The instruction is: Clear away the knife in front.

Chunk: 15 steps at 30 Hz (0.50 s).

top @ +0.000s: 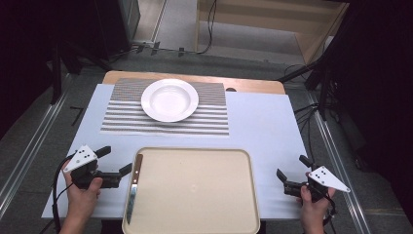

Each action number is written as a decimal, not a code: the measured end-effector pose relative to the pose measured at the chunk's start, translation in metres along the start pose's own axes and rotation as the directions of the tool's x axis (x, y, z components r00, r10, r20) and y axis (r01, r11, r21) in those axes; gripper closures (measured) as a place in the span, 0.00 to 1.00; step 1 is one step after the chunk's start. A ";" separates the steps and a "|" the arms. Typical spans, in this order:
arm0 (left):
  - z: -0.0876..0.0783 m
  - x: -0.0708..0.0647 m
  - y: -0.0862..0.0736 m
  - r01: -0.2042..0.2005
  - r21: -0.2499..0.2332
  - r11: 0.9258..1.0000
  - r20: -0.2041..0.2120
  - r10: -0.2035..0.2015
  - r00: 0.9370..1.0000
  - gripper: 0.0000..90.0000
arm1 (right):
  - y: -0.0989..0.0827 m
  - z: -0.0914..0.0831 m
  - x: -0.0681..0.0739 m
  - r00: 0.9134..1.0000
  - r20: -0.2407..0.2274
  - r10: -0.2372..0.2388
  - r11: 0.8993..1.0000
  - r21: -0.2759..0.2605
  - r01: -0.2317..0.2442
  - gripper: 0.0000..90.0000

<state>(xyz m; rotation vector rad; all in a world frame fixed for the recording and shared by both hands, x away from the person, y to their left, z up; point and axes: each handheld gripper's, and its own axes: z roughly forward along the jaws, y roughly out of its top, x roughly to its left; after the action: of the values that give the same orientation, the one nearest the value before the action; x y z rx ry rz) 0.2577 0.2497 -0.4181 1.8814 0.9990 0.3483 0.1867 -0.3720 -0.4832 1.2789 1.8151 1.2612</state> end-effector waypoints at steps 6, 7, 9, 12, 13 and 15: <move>-0.007 0.012 -0.005 0.009 -0.009 1.000 -0.029 -0.009 1.000 0.00 | 0.000 0.000 0.000 1.000 0.000 0.000 1.000 0.000 0.000 0.00; -0.008 0.014 -0.006 0.015 -0.012 1.000 -0.034 -0.015 0.999 0.00 | 0.000 0.000 0.000 1.000 0.000 0.000 1.000 0.000 0.000 0.00; -0.010 0.018 -0.008 0.016 -0.011 1.000 -0.046 -0.016 0.999 0.00 | 0.000 0.000 0.000 1.000 0.000 0.000 1.000 0.000 0.000 0.00; -0.013 0.023 -0.011 0.021 -0.011 1.000 -0.064 -0.022 0.998 0.00 | 0.000 0.000 0.000 1.000 0.001 0.000 1.000 0.000 0.000 0.00; -0.014 0.026 -0.012 0.020 -0.014 1.000 -0.068 -0.021 0.997 0.00 | 0.000 0.000 0.000 1.000 0.001 0.000 1.000 0.000 0.000 0.00; -0.017 0.030 -0.014 0.035 -0.018 0.999 -0.077 -0.037 0.996 0.00 | 0.000 0.000 0.000 1.000 0.001 0.000 1.000 0.000 0.000 0.00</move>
<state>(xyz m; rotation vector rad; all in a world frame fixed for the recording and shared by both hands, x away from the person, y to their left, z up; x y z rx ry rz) 0.2595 0.2862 -0.4257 1.8444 1.0772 0.4096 0.1867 -0.3720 -0.4832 1.2796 1.8144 1.2606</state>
